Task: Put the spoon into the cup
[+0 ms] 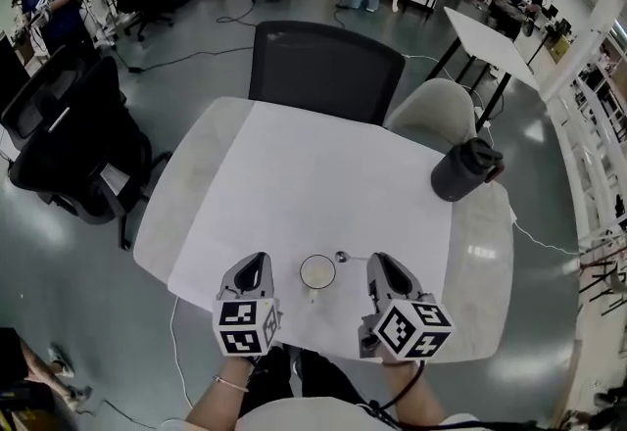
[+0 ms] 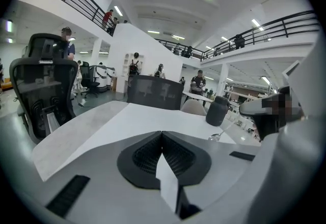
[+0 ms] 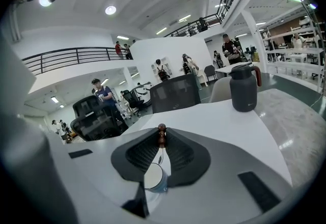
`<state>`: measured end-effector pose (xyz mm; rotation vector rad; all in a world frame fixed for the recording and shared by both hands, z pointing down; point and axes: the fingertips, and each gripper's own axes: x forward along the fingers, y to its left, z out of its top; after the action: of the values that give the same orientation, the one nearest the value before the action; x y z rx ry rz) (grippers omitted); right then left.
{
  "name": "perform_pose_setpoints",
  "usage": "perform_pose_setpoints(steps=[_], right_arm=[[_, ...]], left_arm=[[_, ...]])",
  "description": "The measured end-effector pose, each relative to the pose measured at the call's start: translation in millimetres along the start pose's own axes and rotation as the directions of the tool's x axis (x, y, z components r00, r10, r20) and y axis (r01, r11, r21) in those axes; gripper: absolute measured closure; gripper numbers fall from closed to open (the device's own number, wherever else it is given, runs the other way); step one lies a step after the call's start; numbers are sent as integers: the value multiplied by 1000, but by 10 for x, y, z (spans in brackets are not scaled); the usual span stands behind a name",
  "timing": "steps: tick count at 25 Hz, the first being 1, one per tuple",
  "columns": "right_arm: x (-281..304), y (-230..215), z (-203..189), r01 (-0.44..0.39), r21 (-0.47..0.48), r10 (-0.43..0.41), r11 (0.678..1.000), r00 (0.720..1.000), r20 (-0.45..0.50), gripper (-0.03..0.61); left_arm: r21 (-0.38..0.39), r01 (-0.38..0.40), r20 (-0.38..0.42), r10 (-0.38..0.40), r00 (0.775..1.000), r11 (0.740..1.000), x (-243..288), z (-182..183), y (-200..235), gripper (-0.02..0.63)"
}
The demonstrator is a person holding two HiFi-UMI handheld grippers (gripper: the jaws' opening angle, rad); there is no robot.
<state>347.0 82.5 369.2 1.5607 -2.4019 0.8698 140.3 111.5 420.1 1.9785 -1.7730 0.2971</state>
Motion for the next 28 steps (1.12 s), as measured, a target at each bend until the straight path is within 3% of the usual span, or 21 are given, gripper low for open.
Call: perform_pose_setpoints(steps=[13,28], right_arm=[[291,193,-312,-82,-18,79,996,991,-112,517],[412,272,-662,-110,-22,103,994,970,-221,517]], left_arm=[[-34,-42,-51,40,998,999,90,-299,127,595],[-80,-45,-113,36,993,996,193,-603,144,595]])
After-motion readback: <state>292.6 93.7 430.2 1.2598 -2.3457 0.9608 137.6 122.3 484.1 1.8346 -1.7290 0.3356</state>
